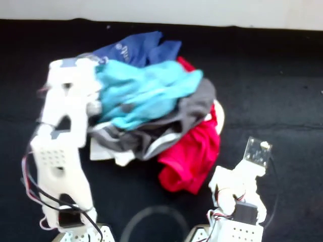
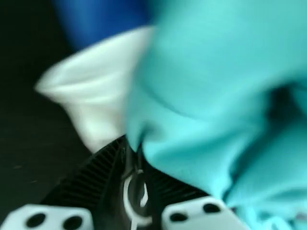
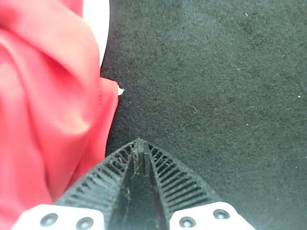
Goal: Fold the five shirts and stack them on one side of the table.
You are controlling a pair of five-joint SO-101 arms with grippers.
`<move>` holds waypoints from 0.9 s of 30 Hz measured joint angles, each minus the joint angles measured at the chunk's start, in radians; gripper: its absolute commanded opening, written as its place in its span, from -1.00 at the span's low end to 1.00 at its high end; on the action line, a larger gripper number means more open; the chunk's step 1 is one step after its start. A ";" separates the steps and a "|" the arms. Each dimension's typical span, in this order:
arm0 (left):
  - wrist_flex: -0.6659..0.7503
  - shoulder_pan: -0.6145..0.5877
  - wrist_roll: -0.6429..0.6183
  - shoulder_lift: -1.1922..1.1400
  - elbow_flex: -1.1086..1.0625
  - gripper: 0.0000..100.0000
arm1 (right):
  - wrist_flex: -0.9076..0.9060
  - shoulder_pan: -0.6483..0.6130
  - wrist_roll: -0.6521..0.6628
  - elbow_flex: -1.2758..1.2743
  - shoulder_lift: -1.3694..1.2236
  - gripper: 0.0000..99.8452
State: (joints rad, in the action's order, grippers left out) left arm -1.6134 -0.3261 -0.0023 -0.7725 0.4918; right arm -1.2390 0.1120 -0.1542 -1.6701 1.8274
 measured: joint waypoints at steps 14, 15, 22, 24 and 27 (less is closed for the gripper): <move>-0.147 -0.790 0.081 -0.003 0.687 -0.99 | 0.005 0.000 0.000 0.000 0.000 -0.98; -0.147 -0.835 0.107 -0.003 0.744 -0.99 | 0.014 0.000 0.000 0.000 0.000 -0.98; -0.149 -0.990 0.210 -0.003 1.043 -0.99 | 0.123 0.000 0.000 0.000 0.000 -0.98; -0.149 -1.000 0.213 -0.003 1.079 -0.98 | 0.180 0.000 0.000 0.000 0.000 -0.98; -0.149 -1.000 0.213 -0.003 1.092 -0.90 | 0.245 0.002 0.084 0.000 0.000 -0.98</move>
State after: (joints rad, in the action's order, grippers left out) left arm -1.7622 -1.3265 0.2110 -0.7756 1.5842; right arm -0.9935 0.1135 -0.0698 -1.6701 1.8274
